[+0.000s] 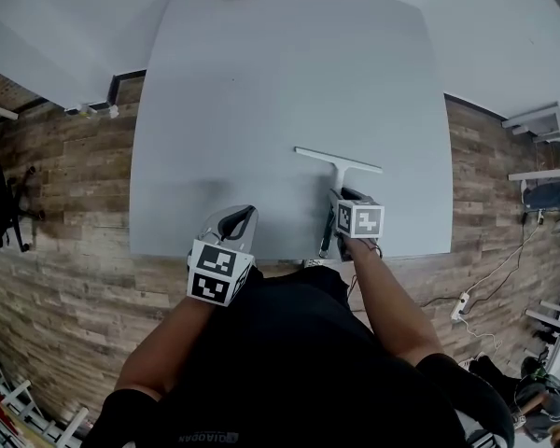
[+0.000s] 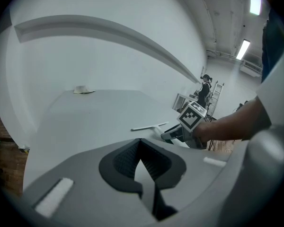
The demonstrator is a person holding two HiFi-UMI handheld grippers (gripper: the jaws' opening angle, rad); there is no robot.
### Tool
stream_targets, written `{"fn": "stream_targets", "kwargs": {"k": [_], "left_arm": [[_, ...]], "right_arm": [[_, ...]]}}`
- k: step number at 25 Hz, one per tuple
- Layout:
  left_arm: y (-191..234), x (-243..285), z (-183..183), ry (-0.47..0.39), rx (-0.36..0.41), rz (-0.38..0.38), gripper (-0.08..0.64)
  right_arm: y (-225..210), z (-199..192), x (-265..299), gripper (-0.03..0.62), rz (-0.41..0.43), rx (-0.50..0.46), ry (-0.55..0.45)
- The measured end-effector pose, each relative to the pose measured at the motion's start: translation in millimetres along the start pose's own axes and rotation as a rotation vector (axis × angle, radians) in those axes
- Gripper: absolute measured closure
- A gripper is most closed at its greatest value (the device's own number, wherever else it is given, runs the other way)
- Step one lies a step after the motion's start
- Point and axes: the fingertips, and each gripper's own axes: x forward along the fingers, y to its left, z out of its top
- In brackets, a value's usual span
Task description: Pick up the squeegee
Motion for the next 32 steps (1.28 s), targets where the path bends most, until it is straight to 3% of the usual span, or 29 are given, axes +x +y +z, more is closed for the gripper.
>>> {"fn": "stream_targets", "kwargs": {"k": [8, 18, 22, 32], "left_arm": [[6.7, -4.5, 5.7, -0.017, -0.013, 0.022, 0.554], [-5.4, -3.0, 9.1, -0.024, -0.026, 0.044, 0.554], [-16.3, -3.9, 14.9, -0.036, -0.012, 0.056, 0.553], [-46.8, 1.4, 22.3, -0.058, -0.029, 0.098, 0.554]], "right_arm": [[-2.3, -4.8, 12.2, 0.459, 0.01, 0.036, 0.029], [-1.2, -1.6, 14.4, 0.448, 0.034, 0.005, 0.028], [-6.5, -4.2, 12.0, 0.479, 0.067, 0.054, 0.016], [-13.1, 10.0, -29.9, 0.491, 0.162, 0.002, -0.093]]}}
